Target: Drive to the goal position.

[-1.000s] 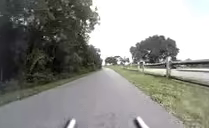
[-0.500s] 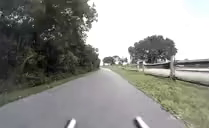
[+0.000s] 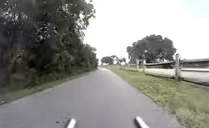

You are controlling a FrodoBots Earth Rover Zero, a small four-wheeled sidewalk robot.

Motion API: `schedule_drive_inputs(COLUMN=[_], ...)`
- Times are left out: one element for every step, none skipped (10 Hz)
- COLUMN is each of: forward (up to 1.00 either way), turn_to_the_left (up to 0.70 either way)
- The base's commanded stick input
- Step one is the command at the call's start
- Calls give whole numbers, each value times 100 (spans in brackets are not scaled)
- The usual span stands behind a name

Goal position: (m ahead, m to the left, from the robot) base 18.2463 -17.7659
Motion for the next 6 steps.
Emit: schedule_drive_inputs(forward=[70, 70, 70, 70, 70, 70], turn_to_the_left=[0, 0, 0, 0, 0, 0])
